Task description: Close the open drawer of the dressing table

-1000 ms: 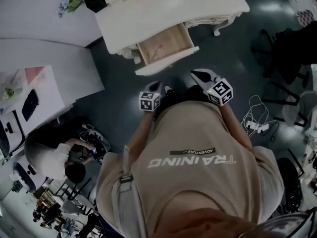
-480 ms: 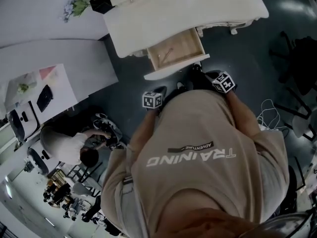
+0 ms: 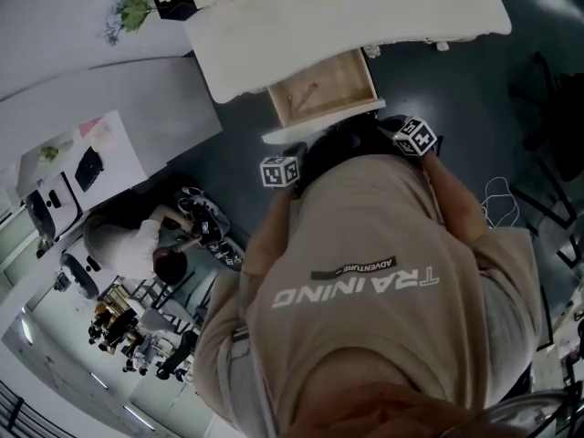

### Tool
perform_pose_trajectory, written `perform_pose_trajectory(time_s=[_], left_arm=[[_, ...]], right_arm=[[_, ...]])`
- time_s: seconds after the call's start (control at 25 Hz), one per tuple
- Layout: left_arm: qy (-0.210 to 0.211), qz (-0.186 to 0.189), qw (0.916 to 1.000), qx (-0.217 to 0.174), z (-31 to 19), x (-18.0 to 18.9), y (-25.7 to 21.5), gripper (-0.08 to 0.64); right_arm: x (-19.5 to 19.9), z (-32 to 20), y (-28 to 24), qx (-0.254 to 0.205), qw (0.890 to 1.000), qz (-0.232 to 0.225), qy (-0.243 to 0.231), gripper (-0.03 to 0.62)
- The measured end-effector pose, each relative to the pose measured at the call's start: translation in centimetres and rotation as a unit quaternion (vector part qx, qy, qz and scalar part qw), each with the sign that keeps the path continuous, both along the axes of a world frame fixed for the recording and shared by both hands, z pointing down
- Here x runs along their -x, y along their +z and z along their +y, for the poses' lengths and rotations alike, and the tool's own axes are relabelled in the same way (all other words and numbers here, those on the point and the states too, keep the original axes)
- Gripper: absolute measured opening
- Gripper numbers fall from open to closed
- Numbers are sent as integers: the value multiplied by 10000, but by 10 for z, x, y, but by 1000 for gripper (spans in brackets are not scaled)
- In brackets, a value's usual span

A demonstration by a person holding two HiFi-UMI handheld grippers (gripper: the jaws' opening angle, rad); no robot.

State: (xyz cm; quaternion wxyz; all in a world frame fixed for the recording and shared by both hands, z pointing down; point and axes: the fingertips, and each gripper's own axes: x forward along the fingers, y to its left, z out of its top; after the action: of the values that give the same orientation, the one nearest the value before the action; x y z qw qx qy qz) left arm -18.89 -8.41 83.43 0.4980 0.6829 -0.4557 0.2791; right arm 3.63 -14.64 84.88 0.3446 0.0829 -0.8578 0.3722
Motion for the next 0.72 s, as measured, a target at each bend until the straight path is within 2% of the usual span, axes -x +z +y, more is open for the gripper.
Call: perform_pose_trajectory(time_s=[0.16, 0.32, 0.6, 0.72], left_arm=[[-153, 115, 9996, 196, 0, 4, 5, 0], [-144, 228, 9994, 203, -7, 12, 10, 0], [-99, 425, 9990, 46, -25, 25, 8, 0], [-74, 593, 9982, -34, -45, 31, 4, 0]], right_arm=[[10, -18, 2, 309, 9992, 48, 251, 5], [23, -36, 4, 280, 9988, 110, 391, 5], [29, -73, -1, 511, 9918, 353, 1116, 5], [30, -95, -8, 712, 9843, 362, 1575, 5]])
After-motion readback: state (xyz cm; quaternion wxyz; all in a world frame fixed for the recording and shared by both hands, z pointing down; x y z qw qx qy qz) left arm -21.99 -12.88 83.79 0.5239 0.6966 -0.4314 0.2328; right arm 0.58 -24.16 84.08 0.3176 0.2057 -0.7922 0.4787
